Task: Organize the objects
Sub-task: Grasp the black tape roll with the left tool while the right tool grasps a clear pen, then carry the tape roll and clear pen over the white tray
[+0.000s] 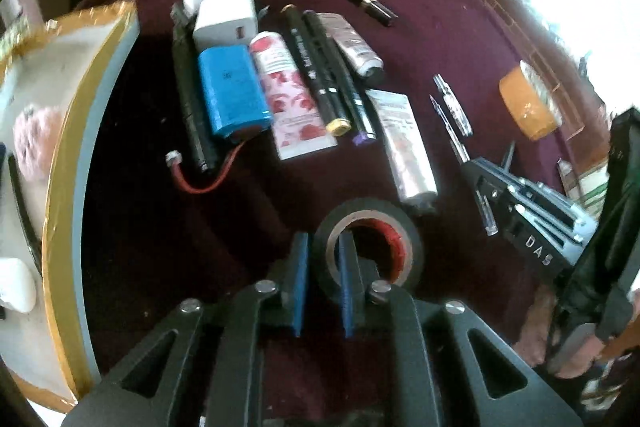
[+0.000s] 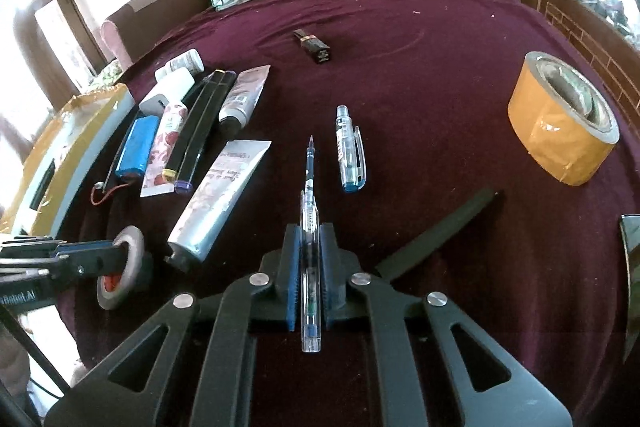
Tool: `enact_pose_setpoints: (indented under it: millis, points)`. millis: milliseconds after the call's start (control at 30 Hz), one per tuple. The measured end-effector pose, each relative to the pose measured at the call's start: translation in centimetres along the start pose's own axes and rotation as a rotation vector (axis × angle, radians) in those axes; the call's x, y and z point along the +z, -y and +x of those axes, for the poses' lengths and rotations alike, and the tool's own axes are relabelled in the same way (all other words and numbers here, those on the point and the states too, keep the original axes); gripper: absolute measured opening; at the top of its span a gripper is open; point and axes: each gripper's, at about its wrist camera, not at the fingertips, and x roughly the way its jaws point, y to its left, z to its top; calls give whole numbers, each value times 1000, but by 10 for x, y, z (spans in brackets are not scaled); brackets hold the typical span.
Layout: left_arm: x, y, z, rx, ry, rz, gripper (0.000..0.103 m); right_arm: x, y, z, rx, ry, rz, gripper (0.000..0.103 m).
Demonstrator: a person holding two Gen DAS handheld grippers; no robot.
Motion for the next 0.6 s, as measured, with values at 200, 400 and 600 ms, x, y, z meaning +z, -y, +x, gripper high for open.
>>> enact_pose_setpoints:
  millis: [200,400,600]
  points:
    - [-12,17,0,80,48,121,22,-4,2,-3,5,6,25,8]
    - [-21,14,-4,75,108,139,28,-4,1,-3,0,18,42,8]
    - [-17,19,-3,61,125,135,28,-4,7,-4,37,10,87,8]
